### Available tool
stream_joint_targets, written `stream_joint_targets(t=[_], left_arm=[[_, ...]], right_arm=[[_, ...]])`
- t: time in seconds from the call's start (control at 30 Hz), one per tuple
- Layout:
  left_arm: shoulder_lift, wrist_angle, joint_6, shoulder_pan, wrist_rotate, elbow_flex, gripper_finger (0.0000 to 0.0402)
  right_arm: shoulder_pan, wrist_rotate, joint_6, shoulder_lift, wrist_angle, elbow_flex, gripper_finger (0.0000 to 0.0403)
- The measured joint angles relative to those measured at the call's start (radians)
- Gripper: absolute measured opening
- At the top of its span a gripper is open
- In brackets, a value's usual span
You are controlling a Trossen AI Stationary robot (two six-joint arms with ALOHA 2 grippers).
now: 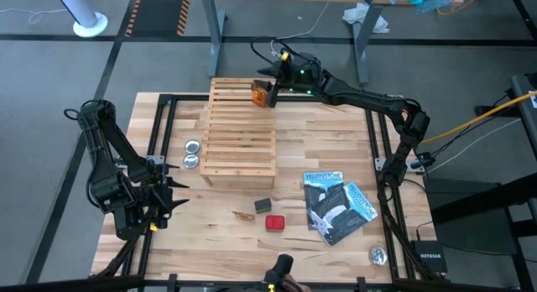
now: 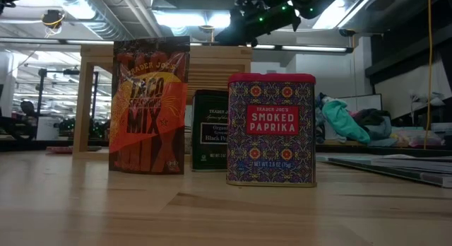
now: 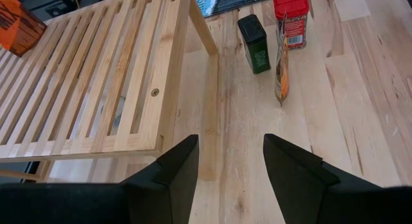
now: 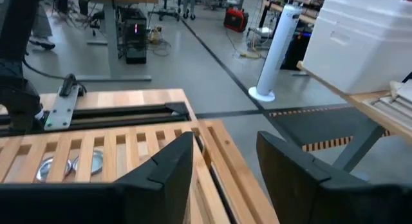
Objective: Shelf spices
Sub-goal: Put the orange seasoning pack on the shelf
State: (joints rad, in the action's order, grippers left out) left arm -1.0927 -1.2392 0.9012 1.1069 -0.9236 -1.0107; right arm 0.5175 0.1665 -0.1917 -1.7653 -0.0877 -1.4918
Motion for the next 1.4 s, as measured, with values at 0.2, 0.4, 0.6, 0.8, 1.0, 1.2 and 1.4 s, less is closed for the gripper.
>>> stream_joint_targets(t=[0.2,0.4,0.6,0.8,1.0,1.2,1.4], left_arm=[[0.000,0.000,0.000,0.000,0.000,0.000,0.0169],[0.000,0.000,0.000,0.000,0.000,0.000,0.0169],[0.000,0.000,0.000,0.000,0.000,0.000,0.0169],[0.000,0.000,0.000,0.000,0.000,0.000,0.0169],[0.000,0.000,0.000,0.000,0.000,0.000,0.0169],[0.000,0.000,0.000,0.000,0.000,0.000,0.0169],[0.000,0.000,0.000,0.000,0.000,0.000,0.0169]], right_arm=[[0.000,0.000,0.000,0.005,-0.074,0.000,0.0177],[-0.001,0.021,0.004,0.044,-0.080,0.000,0.0177],[-0.059,0.163,0.066,0.082,0.031,-0.001,0.0177],[-0.238,0.106,0.053,0.087,0.143,-0.001,0.0177],[-0.468,-0.154,0.053,0.087,0.217,-0.001,0.0177],[-0.685,-0.448,0.179,0.087,0.277,0.006,0.0177],[-0.798,-0.586,0.401,0.073,0.204,0.092,0.0177]])
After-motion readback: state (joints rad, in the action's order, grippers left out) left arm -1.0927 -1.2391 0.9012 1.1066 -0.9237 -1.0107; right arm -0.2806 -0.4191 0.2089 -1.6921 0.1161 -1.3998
